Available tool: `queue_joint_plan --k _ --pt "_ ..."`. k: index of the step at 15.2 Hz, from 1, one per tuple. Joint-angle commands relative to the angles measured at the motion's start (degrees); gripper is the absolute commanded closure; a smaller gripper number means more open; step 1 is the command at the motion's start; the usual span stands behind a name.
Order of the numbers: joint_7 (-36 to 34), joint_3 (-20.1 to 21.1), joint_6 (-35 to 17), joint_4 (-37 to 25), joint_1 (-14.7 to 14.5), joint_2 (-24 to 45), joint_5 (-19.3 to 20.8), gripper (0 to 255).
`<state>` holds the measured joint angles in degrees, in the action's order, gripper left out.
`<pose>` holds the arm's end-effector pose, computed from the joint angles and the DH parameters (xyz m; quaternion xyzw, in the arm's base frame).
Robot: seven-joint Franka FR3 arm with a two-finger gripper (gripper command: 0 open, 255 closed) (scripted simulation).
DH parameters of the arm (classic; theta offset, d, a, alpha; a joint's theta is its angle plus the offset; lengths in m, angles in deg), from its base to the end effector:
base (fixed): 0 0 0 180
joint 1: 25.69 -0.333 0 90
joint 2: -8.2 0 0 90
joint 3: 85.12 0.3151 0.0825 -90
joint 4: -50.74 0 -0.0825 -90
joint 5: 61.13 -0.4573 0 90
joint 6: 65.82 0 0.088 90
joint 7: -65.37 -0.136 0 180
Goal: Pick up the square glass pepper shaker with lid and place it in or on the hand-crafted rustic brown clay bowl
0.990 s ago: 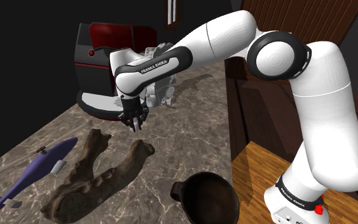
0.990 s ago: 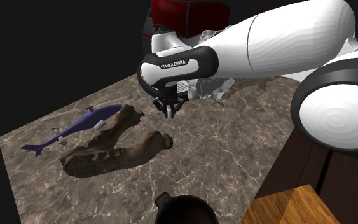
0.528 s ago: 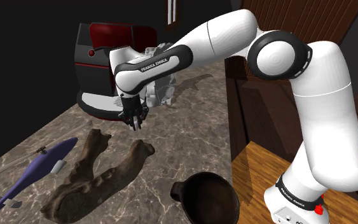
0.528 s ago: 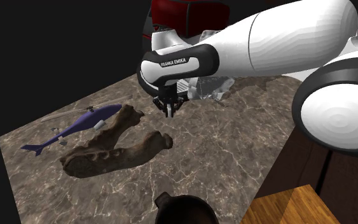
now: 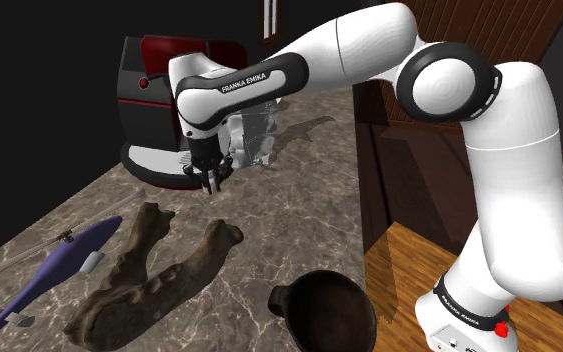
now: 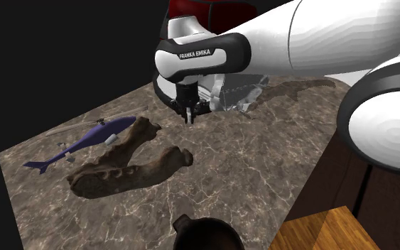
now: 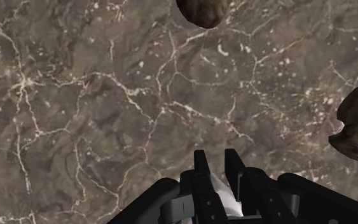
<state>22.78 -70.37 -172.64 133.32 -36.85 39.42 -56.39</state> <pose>0.6948 0.3002 0.3154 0.9876 -0.1452 -0.0587 0.0060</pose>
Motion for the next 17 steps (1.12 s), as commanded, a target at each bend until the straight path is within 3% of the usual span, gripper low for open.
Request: queue_joint_plan --k 1,12,13,17 --pt "-0.13 0.11 1.31 -0.81 -0.1 -0.49 -0.11 255" --pt "-0.13 0.32 7.45 -6.1 -0.34 -1.41 -0.38 255" --pt "-0.13 0.32 7.45 -6.1 -0.34 -1.41 -0.38 0" --pt "6.61 -0.79 0.49 0.8 0.95 -2.58 4.5 0"
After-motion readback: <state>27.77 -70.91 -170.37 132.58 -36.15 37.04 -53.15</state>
